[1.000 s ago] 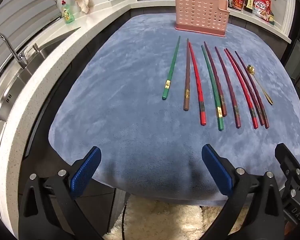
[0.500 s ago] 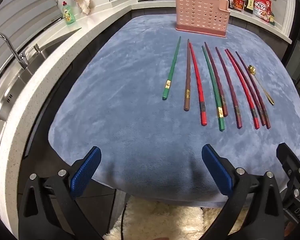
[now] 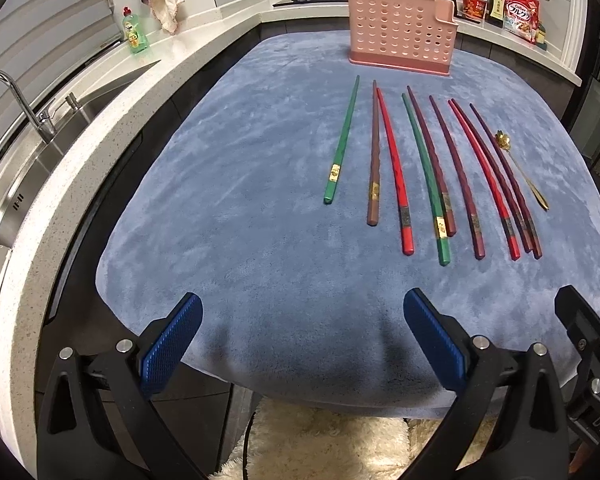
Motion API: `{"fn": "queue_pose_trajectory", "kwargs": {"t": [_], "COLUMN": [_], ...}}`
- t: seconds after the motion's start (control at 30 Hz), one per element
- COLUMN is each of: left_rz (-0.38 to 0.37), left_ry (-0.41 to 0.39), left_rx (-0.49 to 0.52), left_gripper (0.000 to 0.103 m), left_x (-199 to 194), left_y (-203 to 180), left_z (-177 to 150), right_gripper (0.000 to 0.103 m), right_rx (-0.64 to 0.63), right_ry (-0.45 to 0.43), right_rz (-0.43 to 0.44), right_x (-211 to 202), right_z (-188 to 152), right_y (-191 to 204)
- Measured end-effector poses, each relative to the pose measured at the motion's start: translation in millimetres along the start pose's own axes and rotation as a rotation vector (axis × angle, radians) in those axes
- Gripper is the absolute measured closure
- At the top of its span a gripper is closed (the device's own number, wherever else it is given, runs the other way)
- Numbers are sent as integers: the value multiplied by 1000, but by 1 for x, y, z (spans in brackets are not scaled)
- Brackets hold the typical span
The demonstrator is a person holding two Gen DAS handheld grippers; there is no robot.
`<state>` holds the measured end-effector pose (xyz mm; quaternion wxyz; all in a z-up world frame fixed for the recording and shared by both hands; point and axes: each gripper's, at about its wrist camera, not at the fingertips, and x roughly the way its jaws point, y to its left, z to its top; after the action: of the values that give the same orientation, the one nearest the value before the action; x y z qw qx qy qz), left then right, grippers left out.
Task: Organize utensils
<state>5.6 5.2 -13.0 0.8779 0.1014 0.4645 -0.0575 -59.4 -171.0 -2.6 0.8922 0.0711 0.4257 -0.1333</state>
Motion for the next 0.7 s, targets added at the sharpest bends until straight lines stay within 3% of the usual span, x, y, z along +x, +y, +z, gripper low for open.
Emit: {"fn": "queue_pose_trajectory", "kwargs": {"t": [0.7], "left_rz": [-10], "left_ry": [-3], "left_rx": [20], "left_gripper": [7], "left_x": [12], "left_y": [-12], "left_z": [16], "right_gripper": [7], "right_rx": [24], "right_ry": [9], "right_rz": [-7], "right_x": [17], "right_z": [13], "right_y": [-6]}}
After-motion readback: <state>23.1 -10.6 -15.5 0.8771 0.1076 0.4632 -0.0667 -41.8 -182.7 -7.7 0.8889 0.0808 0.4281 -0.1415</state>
